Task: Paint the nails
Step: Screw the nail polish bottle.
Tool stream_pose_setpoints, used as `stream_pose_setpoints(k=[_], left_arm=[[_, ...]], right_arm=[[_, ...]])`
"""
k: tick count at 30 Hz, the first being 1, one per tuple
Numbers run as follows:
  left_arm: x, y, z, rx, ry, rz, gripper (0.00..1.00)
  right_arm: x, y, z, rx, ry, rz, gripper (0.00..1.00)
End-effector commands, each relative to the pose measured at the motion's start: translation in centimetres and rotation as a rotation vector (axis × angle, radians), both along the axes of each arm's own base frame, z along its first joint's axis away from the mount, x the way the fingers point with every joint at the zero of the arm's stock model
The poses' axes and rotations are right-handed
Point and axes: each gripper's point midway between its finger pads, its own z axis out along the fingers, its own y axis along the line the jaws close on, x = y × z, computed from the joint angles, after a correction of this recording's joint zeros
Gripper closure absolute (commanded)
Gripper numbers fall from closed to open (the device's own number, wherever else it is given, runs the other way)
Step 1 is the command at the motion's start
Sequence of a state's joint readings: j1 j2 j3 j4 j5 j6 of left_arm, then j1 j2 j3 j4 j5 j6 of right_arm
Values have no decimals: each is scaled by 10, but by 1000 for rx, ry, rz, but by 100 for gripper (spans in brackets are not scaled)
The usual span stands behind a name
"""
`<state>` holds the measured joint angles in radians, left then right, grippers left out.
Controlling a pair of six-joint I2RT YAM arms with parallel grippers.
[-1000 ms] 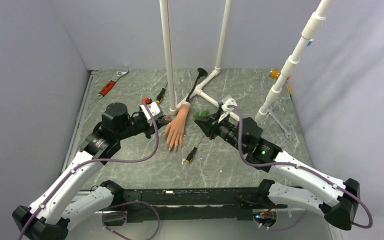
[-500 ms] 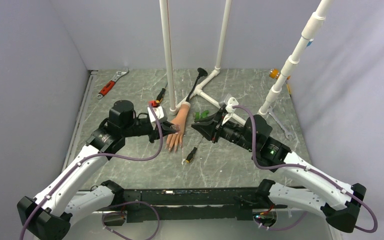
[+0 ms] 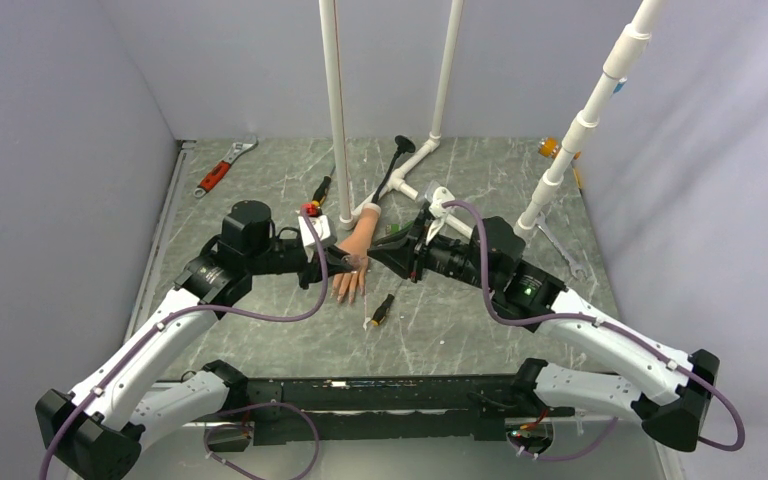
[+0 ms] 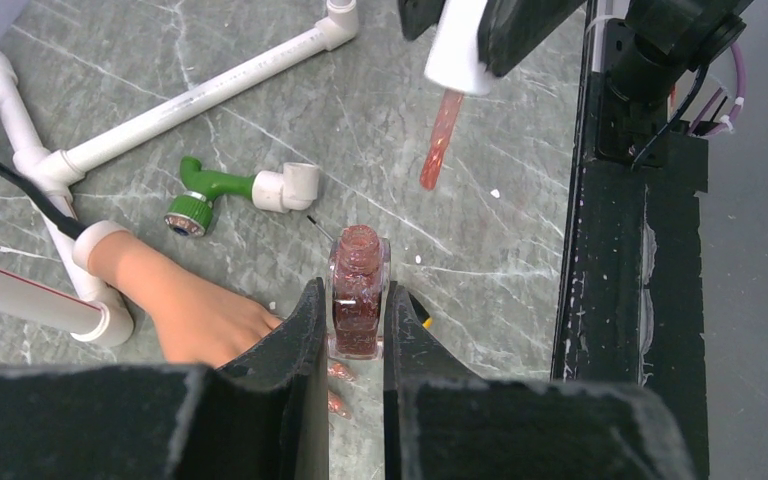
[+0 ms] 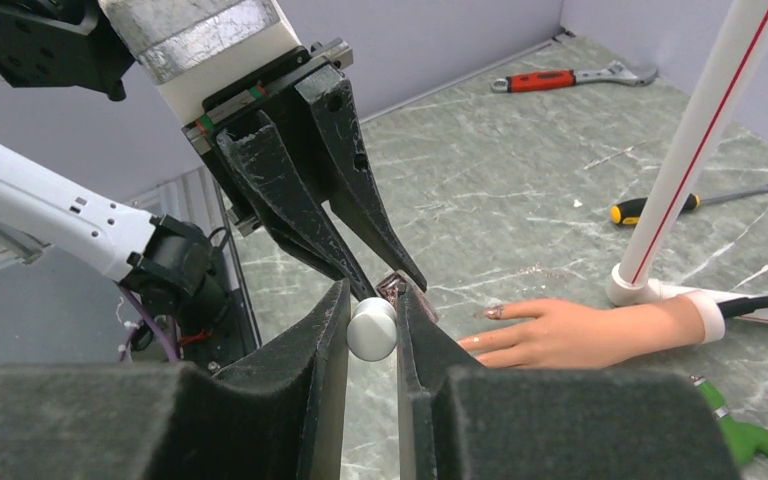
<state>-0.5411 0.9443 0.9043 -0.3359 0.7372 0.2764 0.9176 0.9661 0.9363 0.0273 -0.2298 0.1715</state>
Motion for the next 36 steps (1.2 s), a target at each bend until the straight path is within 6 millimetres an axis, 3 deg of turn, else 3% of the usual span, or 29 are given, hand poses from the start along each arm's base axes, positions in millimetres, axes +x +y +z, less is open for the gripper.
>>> stream_pose_setpoints(k=[1,36], left_arm=[[-2,-4,24,-32,-69,-36,100],[1,-4,21,-10,-80,-11,100]], right_arm=[[0,3,27,46,-43,17,100],[21,14,4,14,-4,-49,100]])
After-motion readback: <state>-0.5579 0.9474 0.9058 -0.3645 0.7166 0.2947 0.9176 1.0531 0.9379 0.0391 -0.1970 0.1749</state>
